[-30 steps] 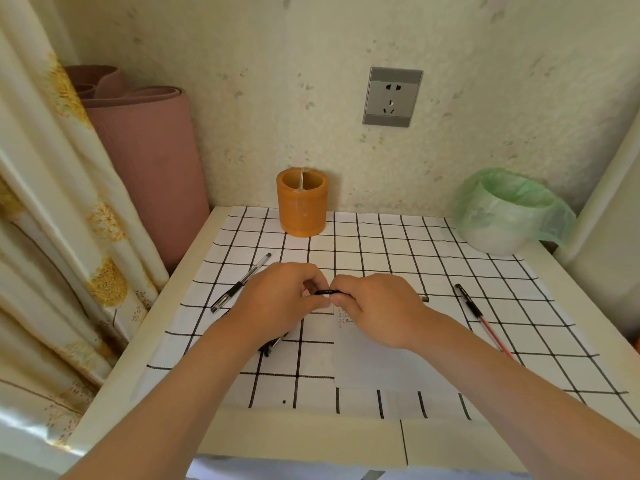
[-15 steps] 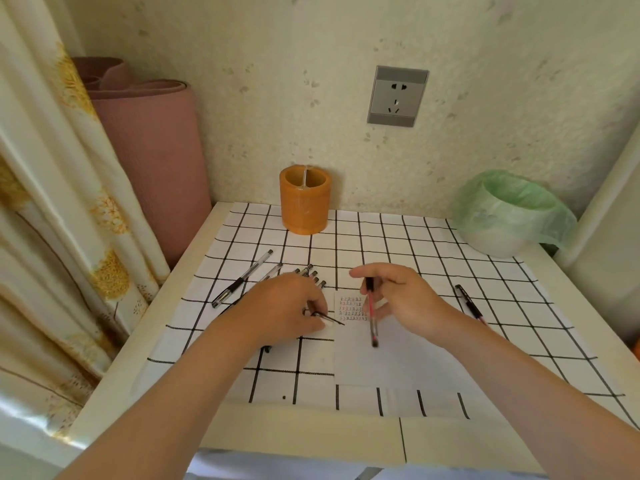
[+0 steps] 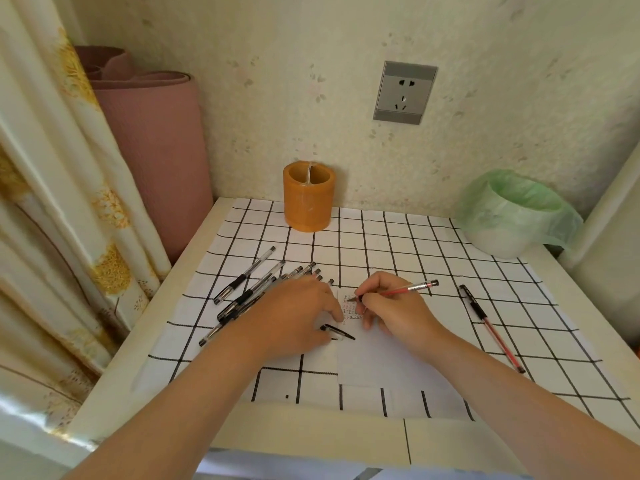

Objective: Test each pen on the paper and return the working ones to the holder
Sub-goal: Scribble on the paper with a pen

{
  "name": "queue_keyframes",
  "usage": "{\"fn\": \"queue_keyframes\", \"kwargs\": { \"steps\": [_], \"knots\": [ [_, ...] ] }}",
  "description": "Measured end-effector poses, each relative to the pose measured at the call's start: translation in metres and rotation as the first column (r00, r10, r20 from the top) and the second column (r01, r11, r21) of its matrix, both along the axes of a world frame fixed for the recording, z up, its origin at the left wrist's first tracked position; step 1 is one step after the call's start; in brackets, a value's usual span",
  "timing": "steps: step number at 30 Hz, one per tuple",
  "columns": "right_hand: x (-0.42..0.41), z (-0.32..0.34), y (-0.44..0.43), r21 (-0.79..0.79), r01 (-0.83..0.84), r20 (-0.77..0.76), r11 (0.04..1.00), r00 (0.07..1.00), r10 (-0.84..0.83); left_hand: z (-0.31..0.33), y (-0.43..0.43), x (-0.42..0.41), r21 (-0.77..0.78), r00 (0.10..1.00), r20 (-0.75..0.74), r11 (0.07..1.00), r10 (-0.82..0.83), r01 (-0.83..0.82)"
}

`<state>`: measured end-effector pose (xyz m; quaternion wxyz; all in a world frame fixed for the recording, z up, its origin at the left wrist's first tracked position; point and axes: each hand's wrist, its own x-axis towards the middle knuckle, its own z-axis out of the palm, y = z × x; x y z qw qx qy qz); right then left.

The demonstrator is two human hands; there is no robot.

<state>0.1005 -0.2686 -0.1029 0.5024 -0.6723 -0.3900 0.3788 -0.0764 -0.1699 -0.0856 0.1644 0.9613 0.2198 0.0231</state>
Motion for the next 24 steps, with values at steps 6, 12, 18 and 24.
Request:
{"fn": "queue_keyframes", "kwargs": {
  "steps": [6,12,18,24],
  "knots": [
    [0.002,-0.004,-0.001,-0.026,0.007,0.083,1.000,0.997,-0.005,-0.004,0.000,0.000,-0.043,0.999,-0.011,0.998,-0.041,0.040],
    [0.005,-0.006,-0.002,0.012,-0.059,0.115,0.998,0.992,0.058,-0.005,-0.001,0.000,-0.064,0.999,-0.049,0.998,-0.020,0.017],
    [0.003,-0.012,-0.004,0.060,-0.126,0.241,0.990,0.964,0.108,-0.006,-0.002,0.002,-0.076,0.999,-0.053,0.997,0.008,-0.012],
    [0.003,-0.016,-0.006,0.035,-0.186,0.314,0.982,0.935,0.166,-0.007,-0.001,0.003,-0.095,0.998,-0.056,0.995,0.006,-0.011]
  ]
}}
